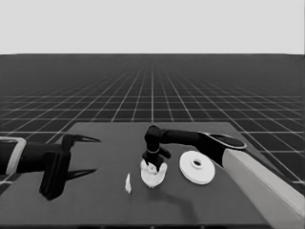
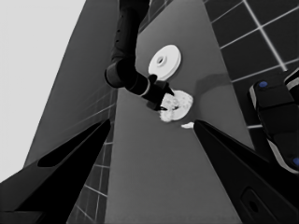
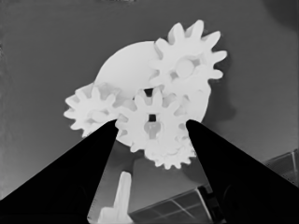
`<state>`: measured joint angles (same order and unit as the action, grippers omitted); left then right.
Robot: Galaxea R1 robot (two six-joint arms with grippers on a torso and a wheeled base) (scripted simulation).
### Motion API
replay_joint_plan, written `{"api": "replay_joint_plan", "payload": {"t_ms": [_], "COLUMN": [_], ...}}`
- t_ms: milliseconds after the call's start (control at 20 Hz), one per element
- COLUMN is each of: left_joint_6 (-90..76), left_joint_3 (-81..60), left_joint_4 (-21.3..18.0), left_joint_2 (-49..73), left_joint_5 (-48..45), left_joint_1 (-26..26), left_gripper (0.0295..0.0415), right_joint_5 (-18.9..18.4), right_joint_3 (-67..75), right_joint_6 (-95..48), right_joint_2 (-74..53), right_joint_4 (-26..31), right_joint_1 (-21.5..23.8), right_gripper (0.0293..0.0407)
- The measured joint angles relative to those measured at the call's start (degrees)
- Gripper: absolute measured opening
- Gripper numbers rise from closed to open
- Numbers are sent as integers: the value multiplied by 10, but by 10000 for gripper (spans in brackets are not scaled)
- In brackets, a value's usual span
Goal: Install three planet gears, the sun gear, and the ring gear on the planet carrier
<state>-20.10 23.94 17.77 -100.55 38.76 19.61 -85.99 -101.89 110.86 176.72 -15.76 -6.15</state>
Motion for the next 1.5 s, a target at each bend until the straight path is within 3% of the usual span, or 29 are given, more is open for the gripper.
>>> {"api": "replay_joint_plan", "payload": {"t_ms": [1500], "left_joint_6": [0], "left_joint_3": [0], "left_joint_4": [0], "left_joint_2": [0], "left_joint_5": [0], "left_joint_1": [0], "left_gripper": [385], "right_joint_5": [0], "right_joint_3": [0], "right_joint_6": [180], "right_joint_2": [0], "right_joint_4": [0], "right_joint_1": [0], "right_gripper": [309]}}
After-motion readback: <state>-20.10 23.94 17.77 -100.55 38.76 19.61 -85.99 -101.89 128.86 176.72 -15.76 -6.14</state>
